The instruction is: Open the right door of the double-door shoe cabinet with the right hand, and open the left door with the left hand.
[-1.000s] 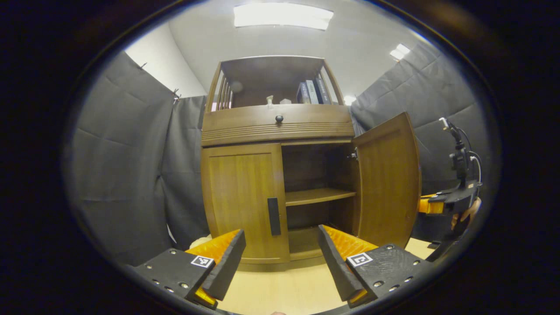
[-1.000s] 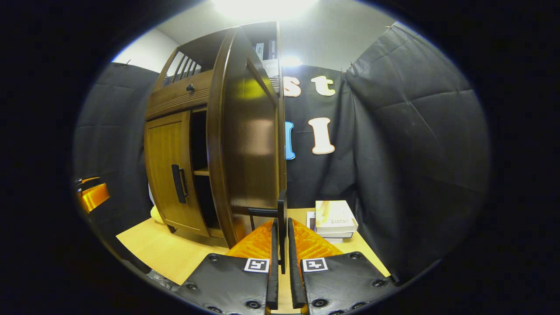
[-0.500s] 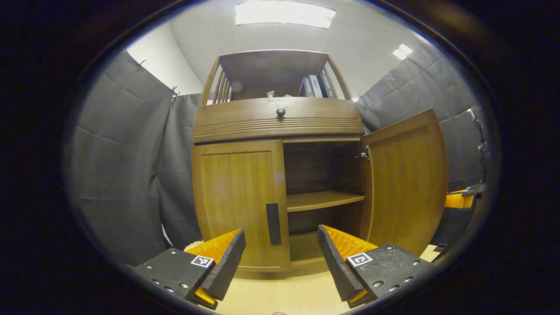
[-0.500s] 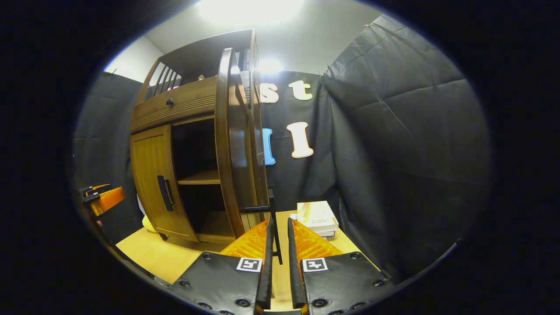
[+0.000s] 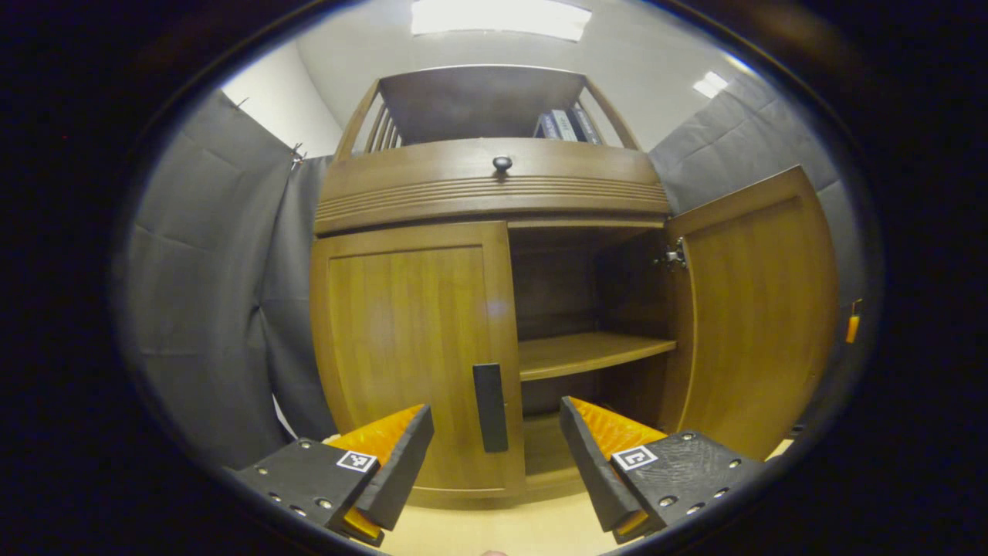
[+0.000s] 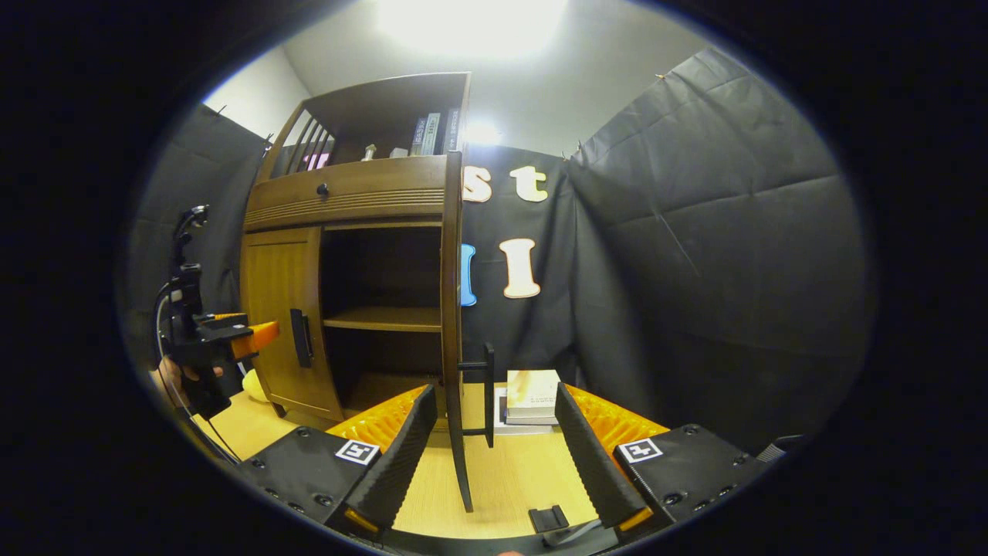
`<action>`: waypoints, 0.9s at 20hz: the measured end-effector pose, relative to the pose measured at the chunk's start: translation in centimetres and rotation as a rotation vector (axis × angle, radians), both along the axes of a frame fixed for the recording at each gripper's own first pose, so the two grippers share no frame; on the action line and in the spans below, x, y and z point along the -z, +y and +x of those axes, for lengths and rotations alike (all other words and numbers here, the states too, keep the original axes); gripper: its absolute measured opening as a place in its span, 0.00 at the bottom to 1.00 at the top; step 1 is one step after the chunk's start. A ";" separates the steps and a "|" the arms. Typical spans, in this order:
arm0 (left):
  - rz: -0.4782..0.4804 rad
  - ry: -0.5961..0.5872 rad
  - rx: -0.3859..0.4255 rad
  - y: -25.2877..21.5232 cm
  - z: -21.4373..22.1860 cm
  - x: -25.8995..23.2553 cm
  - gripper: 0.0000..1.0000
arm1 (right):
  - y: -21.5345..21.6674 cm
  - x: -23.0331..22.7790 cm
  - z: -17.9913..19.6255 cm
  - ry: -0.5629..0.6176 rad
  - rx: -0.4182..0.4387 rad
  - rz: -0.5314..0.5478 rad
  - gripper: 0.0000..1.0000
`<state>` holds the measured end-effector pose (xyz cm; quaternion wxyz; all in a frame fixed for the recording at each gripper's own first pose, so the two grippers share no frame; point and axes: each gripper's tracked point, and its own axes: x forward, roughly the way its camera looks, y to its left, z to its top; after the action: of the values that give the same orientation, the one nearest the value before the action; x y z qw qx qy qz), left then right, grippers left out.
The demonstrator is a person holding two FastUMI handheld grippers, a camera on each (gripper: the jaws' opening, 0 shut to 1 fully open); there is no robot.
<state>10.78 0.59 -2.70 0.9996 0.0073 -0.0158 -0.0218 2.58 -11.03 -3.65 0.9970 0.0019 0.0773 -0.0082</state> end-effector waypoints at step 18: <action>-0.058 0.116 -0.016 0.5 6.0 3.8 0.59 | -1.5 0.2 -2.9 0.030 0.095 -0.033 0.93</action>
<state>16.81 1.07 -6.55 0.9988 -0.0228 0.0415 -0.0136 -0.31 -12.57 -3.83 0.9941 -0.0112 0.0918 -0.0567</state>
